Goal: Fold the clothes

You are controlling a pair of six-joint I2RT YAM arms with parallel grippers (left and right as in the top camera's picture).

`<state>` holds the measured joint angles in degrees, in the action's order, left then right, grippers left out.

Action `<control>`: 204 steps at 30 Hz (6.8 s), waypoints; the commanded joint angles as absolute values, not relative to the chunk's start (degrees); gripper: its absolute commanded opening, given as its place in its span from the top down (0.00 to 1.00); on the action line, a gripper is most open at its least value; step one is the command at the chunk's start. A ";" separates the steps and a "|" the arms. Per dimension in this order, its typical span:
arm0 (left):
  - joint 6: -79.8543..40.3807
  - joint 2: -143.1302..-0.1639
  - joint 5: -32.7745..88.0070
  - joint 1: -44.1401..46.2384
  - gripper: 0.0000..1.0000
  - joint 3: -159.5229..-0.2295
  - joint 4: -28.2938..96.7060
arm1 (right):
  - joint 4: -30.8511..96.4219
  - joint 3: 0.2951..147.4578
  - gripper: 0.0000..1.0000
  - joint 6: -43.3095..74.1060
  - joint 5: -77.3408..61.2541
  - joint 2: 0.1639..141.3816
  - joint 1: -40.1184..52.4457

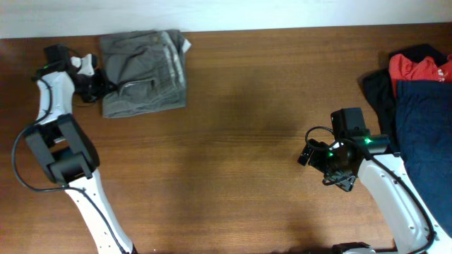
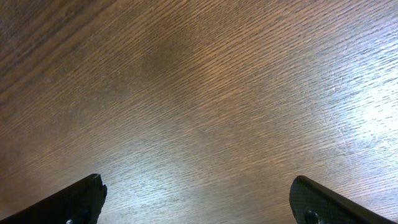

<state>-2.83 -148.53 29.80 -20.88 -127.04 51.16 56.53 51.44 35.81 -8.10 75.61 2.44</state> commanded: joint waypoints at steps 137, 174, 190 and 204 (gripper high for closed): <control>-20.32 -30.89 20.05 11.25 0.01 -28.71 37.10 | 56.77 51.16 0.01 36.07 -8.40 12.60 2.15; -20.32 -30.89 20.08 11.25 0.01 -28.71 37.10 | 6.57 9.37 0.01 6.85 -0.21 0.23 1.04; -20.32 -30.89 20.08 11.25 0.01 -28.71 37.10 | 1.30 0.56 0.01 3.92 -4.43 0.23 1.13; -20.32 -30.92 20.08 11.25 0.01 -28.71 37.10 | 3.86 0.32 0.01 0.23 -5.63 0.23 1.13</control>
<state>-19.79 -30.87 20.51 10.94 -29.08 37.21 3.81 0.69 0.91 -4.64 0.84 0.80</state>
